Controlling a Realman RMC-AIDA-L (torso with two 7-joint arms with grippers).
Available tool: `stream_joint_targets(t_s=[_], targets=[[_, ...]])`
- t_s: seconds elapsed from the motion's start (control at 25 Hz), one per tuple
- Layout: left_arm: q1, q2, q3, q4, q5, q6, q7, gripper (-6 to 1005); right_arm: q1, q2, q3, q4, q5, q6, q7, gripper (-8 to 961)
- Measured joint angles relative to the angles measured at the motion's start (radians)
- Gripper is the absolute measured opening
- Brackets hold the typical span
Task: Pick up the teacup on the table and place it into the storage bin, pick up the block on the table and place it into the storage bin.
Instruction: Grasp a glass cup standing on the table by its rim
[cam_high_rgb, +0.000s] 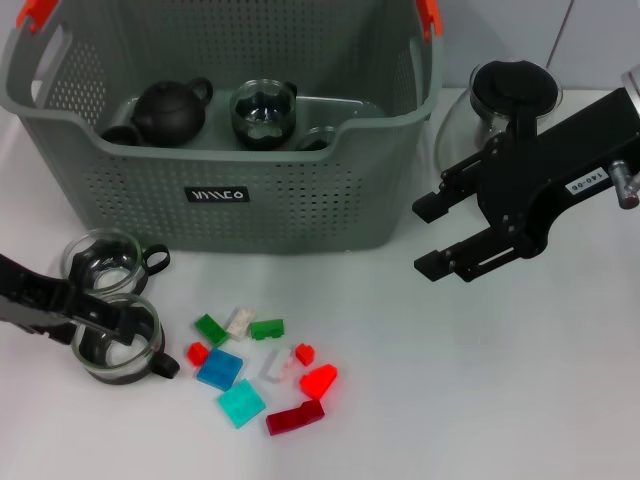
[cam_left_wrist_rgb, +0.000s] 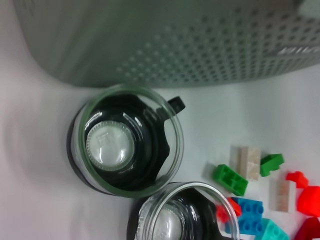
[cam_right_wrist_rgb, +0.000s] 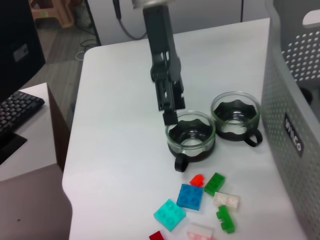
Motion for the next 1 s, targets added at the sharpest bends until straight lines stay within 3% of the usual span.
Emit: stream_joint_targets(t_s=[0.08,0.2,0.68,1.0], targets=[[-0.004,-0.019,0.005,-0.001,0.029,-0.015,-0.003,910,0.000,-0.001,0.000,0.003,0.000,0.007,-0.008,683],[-0.005,-0.029,0.010,-0.002,0.060,-0.044,-0.005,910,0.002,-0.001,0.000,0.014,0.000,0.010,-0.022,683],[-0.004,-0.024,0.004,-0.040,0.073,-0.036,-0.007,910,0.011,-0.005,0.006,0.029,0.000,0.017,-0.027,680],[-0.007,-0.027,0.034,0.003,0.112,-0.092,-0.039,910,0.011,-0.005,0.011,0.030,0.000,0.030,-0.029,677]])
